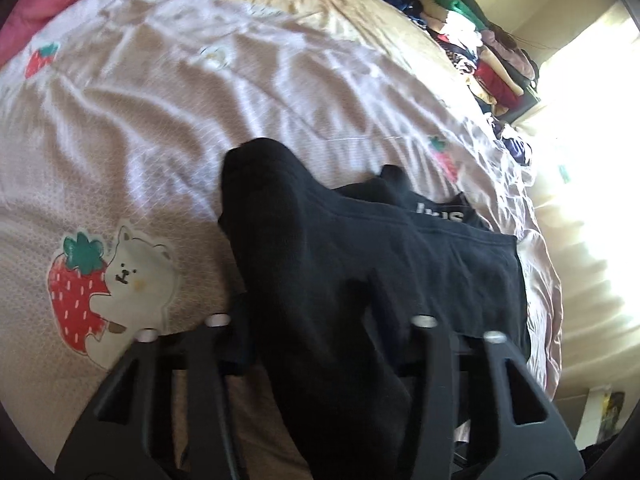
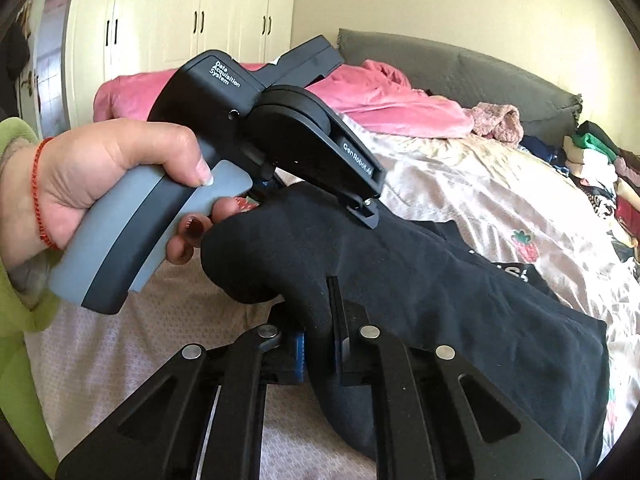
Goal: Fold small clothes
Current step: 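Close the left gripper on the black sweatshirt's side edge, then lift the side edge with the left gripper and fold it over the middle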
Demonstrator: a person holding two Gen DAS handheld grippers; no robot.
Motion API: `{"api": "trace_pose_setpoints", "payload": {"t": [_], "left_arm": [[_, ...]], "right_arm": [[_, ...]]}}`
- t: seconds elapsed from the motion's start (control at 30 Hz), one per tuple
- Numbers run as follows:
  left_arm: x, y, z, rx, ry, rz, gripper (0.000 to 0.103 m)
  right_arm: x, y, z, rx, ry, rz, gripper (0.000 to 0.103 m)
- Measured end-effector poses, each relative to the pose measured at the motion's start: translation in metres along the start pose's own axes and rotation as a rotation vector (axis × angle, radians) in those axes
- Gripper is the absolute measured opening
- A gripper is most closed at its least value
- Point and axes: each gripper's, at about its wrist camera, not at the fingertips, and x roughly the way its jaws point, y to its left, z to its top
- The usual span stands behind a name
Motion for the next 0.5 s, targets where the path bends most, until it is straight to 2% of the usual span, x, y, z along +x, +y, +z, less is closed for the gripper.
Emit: {"api": "trace_pose_setpoints", "payload": {"t": [0.2, 0.5], "left_arm": [[-0.019, -0.029, 0.000, 0.037, -0.045, 0.017, 0.023], [-0.047, -0.100, -0.005, 0.133, -0.107, 0.032, 0.022]], "right_arm": [[-0.024, -0.009, -0.003, 0.039, -0.057, -0.026, 0.008], [-0.076, -0.032, -0.016, 0.101, -0.138, -0.089, 0.007]]}}
